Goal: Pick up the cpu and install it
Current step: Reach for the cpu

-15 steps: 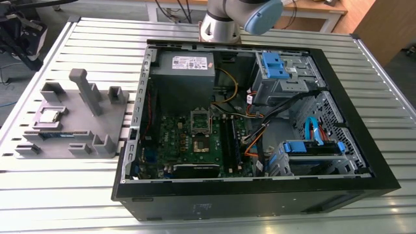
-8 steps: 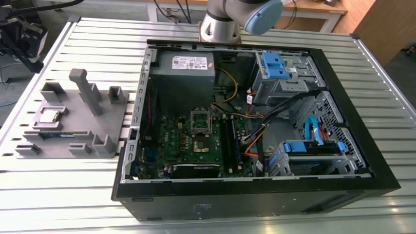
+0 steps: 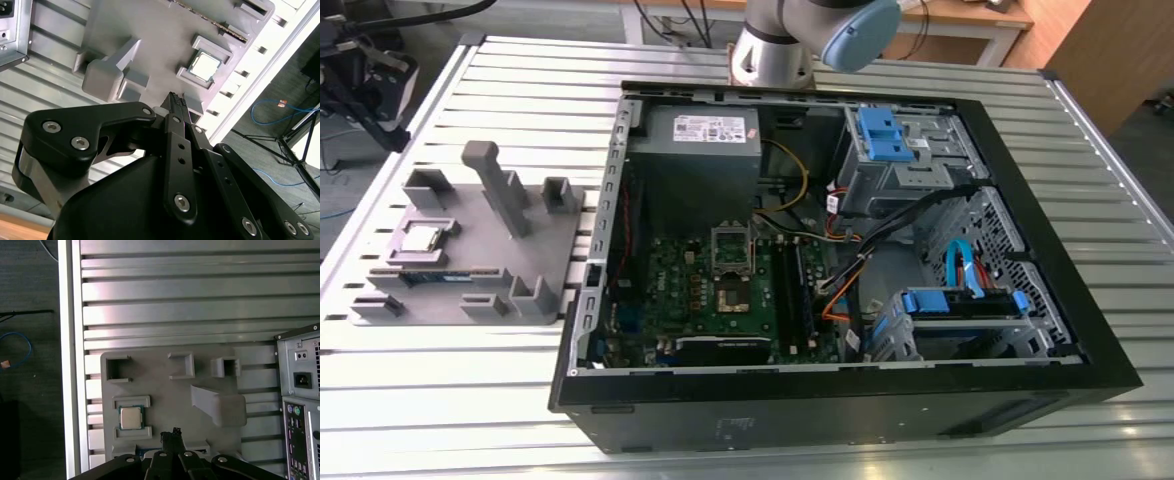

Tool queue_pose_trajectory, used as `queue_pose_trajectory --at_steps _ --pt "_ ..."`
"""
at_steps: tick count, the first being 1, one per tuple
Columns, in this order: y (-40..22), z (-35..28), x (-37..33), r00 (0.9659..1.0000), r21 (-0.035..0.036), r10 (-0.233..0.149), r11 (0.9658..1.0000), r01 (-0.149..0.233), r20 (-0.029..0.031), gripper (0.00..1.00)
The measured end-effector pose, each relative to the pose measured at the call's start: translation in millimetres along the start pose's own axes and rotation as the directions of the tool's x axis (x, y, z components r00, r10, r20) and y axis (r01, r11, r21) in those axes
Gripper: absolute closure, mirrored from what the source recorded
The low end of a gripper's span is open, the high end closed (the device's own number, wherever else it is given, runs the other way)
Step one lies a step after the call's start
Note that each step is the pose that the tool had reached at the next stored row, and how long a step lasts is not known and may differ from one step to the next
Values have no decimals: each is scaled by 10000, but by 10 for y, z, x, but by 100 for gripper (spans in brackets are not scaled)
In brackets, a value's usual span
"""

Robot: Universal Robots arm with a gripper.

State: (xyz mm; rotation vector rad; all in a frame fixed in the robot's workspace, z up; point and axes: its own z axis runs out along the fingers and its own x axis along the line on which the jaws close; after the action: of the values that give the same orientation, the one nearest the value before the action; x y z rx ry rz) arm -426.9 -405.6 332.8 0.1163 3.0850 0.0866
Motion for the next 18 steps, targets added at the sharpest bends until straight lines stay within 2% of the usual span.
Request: queue_pose_trajectory --at_steps 18 --pt "-8 69 59 10000 0 0 10000 0 0 89"
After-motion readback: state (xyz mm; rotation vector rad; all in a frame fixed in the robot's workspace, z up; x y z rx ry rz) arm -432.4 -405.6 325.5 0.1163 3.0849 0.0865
